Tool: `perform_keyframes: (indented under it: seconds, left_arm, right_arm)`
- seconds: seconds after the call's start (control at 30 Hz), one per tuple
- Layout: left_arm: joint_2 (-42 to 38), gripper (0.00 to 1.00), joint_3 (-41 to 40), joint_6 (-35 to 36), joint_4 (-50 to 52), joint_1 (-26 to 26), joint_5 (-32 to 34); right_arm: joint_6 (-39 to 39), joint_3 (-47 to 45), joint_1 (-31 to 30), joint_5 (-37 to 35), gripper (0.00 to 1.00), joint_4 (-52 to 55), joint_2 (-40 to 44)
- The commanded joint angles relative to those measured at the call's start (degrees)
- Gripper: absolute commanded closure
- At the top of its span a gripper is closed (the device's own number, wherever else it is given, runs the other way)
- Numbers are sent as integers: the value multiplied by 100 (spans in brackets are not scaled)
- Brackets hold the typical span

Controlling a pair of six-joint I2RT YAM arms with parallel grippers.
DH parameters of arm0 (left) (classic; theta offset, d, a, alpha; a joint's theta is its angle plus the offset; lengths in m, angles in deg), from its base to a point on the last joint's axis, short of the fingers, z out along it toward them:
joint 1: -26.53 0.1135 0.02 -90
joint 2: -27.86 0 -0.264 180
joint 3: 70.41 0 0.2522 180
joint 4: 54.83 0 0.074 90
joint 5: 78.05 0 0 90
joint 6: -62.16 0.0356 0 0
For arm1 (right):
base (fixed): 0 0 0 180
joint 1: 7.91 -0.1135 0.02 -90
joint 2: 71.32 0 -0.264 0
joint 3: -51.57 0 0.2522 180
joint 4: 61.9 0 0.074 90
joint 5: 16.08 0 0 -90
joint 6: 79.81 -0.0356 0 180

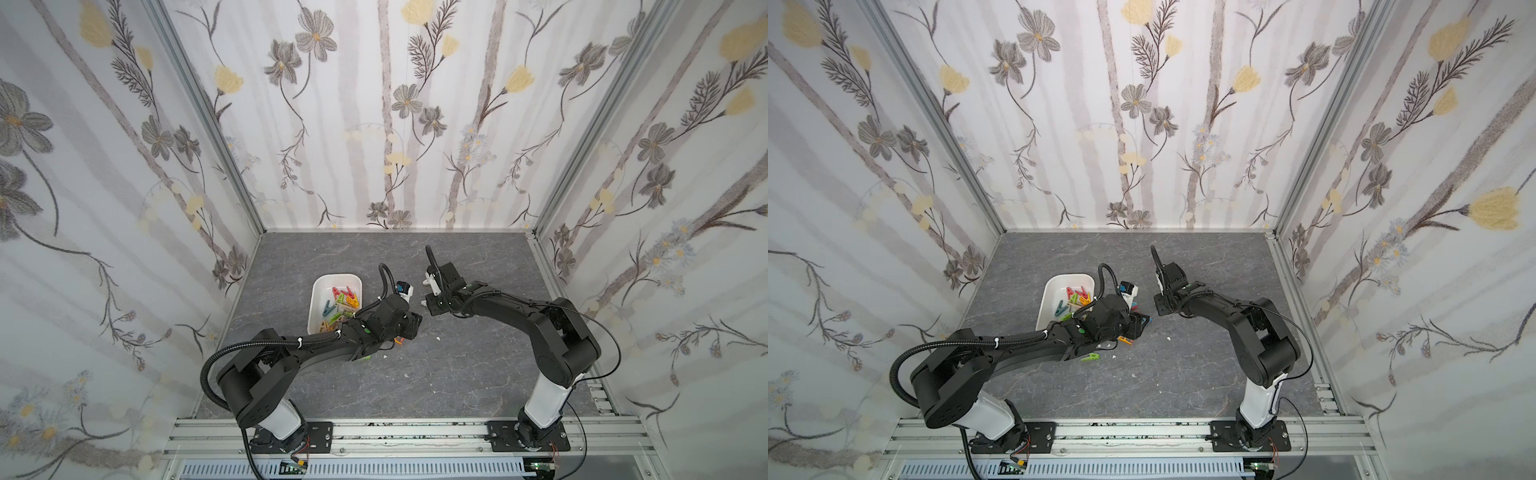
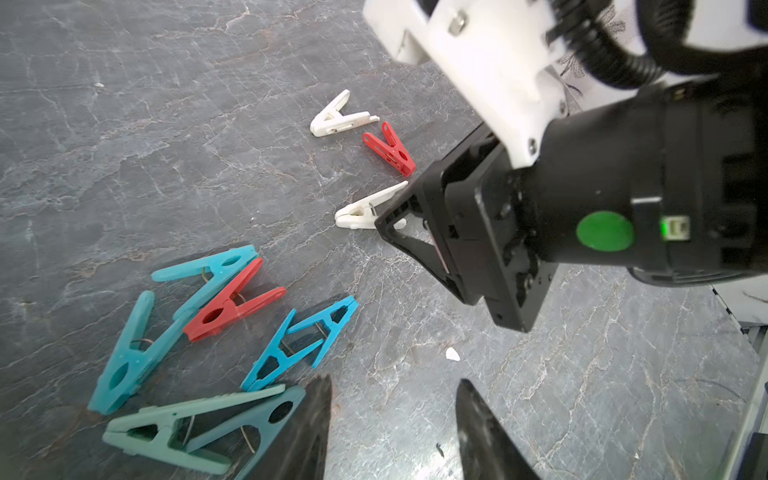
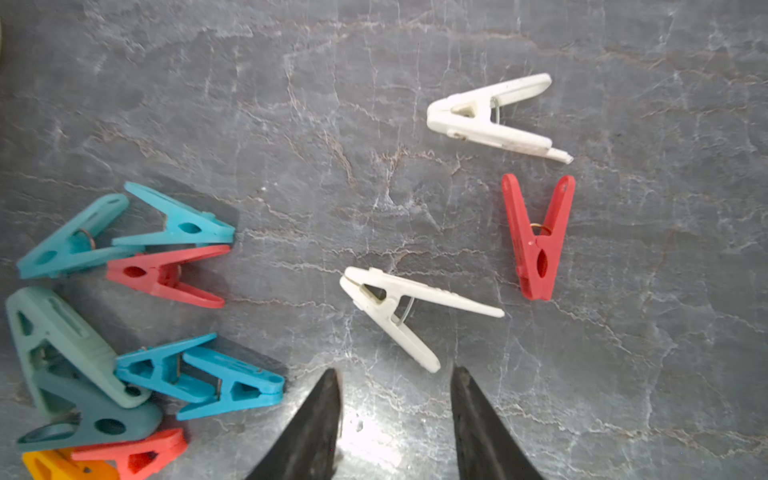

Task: Put the clothespins into the storage box
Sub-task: Pick up the clothespin from the center of the board.

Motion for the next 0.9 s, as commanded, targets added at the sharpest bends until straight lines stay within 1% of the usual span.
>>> perform_keyframes:
  seconds: [0.0,0.1,0.23,0.3,0.4,0.53,0.6,0.7,0.8,0.87]
  left_arm:
    - [60,51,47,0,-211,-5,-13]
    - [86,51,55,15,-189,-2,-21]
    - [59,51,42,17,-192,-3,-3]
    - [40,51,29,37,-192,-2,9]
    - [19,51,11,44,-159,-4,43]
    - [-96,51,-15,52,-39,26,264]
    - [-200,51,-46,45,55,83,358]
    - [-465,51,-171,32,154,247,456]
    - [-824,51,-334,16,249,503,505]
    - [-1116,51,-442,15,338,695,559]
  right_arm:
    - [204,78,0,-122,55,-105,-154]
    - [216,149,-12,-159,55,-114,-331]
    - [199,180,-41,-156,59,-159,-501]
    - [193,219,-107,-164,63,-158,-568]
    - [181,303,-247,-284,71,-89,-647]
    - [91,393,-445,-554,82,12,-709]
    - [27,438,-535,-699,87,94,-666]
    - [-99,456,-701,-827,90,173,-465]
    - [-344,522,-849,-814,91,313,-242]
    - [-507,543,-970,-678,92,334,-61]
